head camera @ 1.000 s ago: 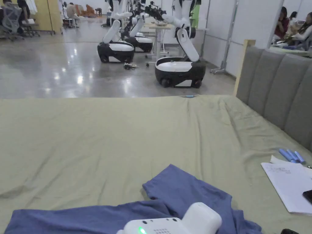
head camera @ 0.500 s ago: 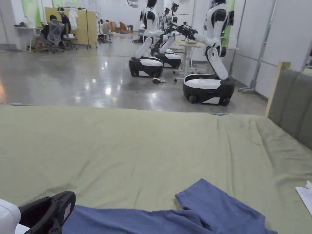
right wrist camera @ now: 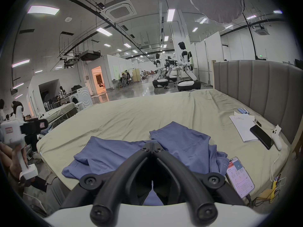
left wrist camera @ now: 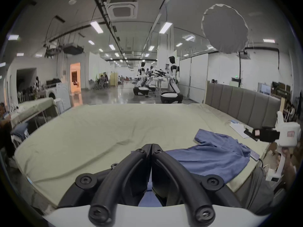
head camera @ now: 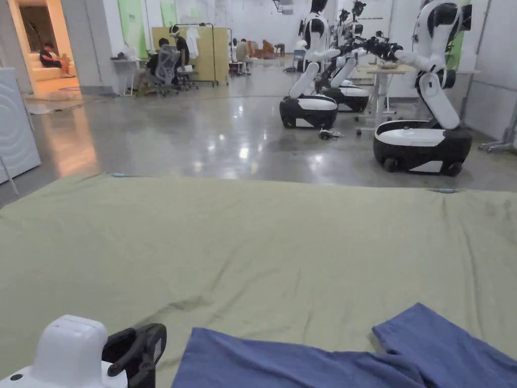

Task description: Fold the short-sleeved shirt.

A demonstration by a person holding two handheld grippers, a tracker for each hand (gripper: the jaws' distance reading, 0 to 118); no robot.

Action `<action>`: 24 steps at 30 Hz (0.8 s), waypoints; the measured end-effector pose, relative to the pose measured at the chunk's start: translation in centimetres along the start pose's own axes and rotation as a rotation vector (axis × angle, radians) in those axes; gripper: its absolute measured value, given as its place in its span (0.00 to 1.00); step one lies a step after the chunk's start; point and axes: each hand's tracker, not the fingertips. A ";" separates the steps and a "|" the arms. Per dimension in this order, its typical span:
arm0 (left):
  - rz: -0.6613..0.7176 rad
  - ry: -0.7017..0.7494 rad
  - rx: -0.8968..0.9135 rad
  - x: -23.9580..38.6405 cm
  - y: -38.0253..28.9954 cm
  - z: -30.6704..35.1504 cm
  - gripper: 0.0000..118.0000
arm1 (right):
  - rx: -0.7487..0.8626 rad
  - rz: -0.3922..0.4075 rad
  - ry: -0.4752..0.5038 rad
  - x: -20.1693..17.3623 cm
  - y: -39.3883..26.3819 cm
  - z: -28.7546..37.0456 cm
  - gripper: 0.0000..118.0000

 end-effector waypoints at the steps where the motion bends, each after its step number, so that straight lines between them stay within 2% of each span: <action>1: 0.011 -0.020 -0.026 -0.4 0.0 -1.4 0.04 | -0.001 -0.002 -0.001 0.2 -0.2 0.1 0.00; 2: 0.011 -0.051 -0.111 -0.7 -0.1 -3.7 0.13 | -0.006 -0.007 -0.002 0.1 -0.1 0.1 0.00; 3: 0.048 -0.037 -0.130 -1.5 -0.3 -5.1 0.32 | -0.011 -0.014 -0.007 0.3 -0.2 0.3 0.00; 4: 0.094 -0.077 -0.159 -1.8 -0.4 -7.0 0.43 | -0.012 -0.019 -0.011 0.5 -0.4 0.4 0.00; 5: 0.145 -0.141 -0.240 -2.1 -0.5 -9.4 0.43 | -0.014 -0.027 -0.014 0.8 -0.6 0.5 0.00; 7: 0.197 -0.129 -0.331 -3.1 -1.1 -13.4 0.46 | -0.026 -0.055 -0.023 1.7 -0.8 0.5 0.00; 13: 0.192 -0.022 -0.548 -4.4 -3.4 -23.5 0.46 | -0.046 -0.113 -0.050 4.1 -1.8 0.5 0.00; 16: 0.179 0.031 -0.606 -4.9 -4.6 -25.9 0.46 | -0.061 -0.124 -0.081 5.1 -2.2 0.4 0.00; 20: 0.153 0.016 -0.685 -4.1 -6.3 -27.7 0.44 | -0.084 -0.169 -0.106 6.4 -2.9 0.3 0.00; 21: 0.145 0.026 -0.698 -3.9 -6.8 -28.2 0.42 | -0.089 -0.177 -0.110 6.7 -3.0 0.2 0.00; 22: 0.127 0.044 -0.710 -3.8 -7.2 -28.5 0.35 | -0.093 -0.181 -0.116 6.8 -2.9 0.2 0.00; 24: 0.103 0.062 -0.748 -3.7 -8.3 -29.4 0.14 | -0.100 -0.179 -0.128 6.9 -2.9 0.3 0.00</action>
